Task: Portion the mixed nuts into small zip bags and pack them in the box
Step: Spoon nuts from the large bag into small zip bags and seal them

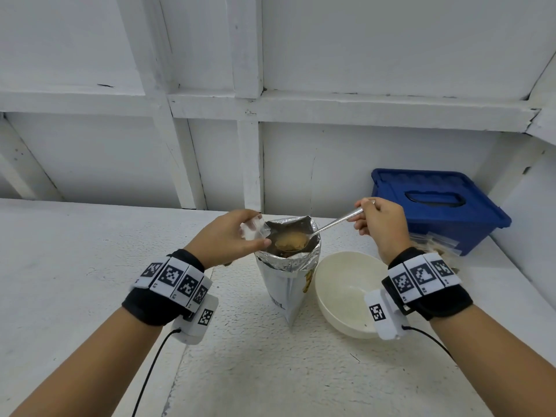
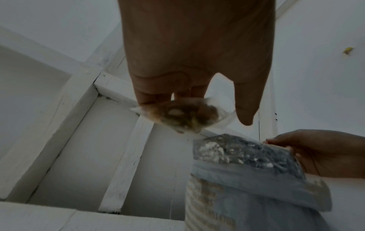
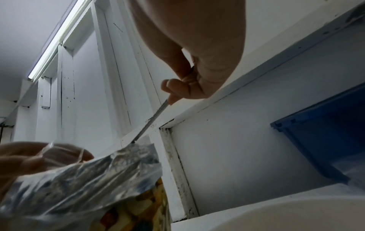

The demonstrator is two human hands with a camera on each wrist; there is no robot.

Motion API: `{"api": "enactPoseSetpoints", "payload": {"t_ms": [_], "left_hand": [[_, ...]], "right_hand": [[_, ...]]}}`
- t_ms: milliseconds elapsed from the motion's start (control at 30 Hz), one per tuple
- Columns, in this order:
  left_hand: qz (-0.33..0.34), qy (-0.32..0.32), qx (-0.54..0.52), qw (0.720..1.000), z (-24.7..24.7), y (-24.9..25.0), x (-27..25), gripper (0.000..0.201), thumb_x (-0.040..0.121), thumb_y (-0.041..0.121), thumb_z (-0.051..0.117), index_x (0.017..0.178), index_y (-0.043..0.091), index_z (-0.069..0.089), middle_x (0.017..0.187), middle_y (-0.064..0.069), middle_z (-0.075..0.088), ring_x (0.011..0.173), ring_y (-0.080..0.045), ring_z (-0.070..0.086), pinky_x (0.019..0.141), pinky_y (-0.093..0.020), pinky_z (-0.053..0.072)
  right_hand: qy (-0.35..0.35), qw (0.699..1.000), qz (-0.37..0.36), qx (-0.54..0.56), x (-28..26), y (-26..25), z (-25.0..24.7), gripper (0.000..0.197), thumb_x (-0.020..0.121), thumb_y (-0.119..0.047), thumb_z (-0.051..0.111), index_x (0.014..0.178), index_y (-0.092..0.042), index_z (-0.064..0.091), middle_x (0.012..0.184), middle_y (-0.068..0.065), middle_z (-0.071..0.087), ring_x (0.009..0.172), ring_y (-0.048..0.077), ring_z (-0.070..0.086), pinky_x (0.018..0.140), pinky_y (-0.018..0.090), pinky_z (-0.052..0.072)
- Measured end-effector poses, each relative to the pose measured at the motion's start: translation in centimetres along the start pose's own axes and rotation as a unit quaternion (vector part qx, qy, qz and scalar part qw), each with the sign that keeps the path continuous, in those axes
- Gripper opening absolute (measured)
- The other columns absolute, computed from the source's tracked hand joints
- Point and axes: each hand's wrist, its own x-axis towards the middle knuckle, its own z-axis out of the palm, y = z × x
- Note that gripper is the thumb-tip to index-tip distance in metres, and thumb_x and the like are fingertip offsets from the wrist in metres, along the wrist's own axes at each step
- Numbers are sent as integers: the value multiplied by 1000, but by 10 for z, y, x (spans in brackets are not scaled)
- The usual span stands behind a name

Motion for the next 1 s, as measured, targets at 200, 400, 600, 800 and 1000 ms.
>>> {"api": "enactPoseSetpoints", "payload": {"t_ms": [200,400,600,800,1000], "left_hand": [[13,-55,88,995,-4,10,8,62,79,48,65,129,17,47,112,8,52,87,-20,62,73,-33,53],[15,-48,49,998,4,21,11,64,77,48,67,130,17,47,108,8,51,85,-29,65,69,-43,57],[9,-13,-31,999,13,23,7,58,77,41,70,126,18,49,99,7,56,88,-24,63,70,-43,57],[4,72,-129,989,21,14,2,45,79,33,70,116,15,53,87,12,58,79,2,56,62,-3,42],[-6,82,-155,985,19,3,-4,43,82,32,67,120,17,53,93,12,59,85,3,53,65,-5,38]], "right_hand": [[20,999,-24,21,6,-22,-9,26,96,-9,41,77,-11,58,63,8,59,39,1,50,41,13,42],[1,999,-48,23,5,-36,-2,22,96,-11,42,84,-8,60,65,6,61,42,0,51,43,13,43],[-39,984,-168,-38,-8,-60,17,18,97,-16,43,92,-10,59,68,0,60,48,-2,55,48,11,45],[-39,926,-370,-65,-24,-85,28,19,96,-13,47,91,-2,63,62,-3,58,56,-3,58,51,12,47],[22,915,-399,-52,-17,-83,12,23,96,-19,46,97,-3,62,70,-1,61,57,-5,58,51,14,49]]}}
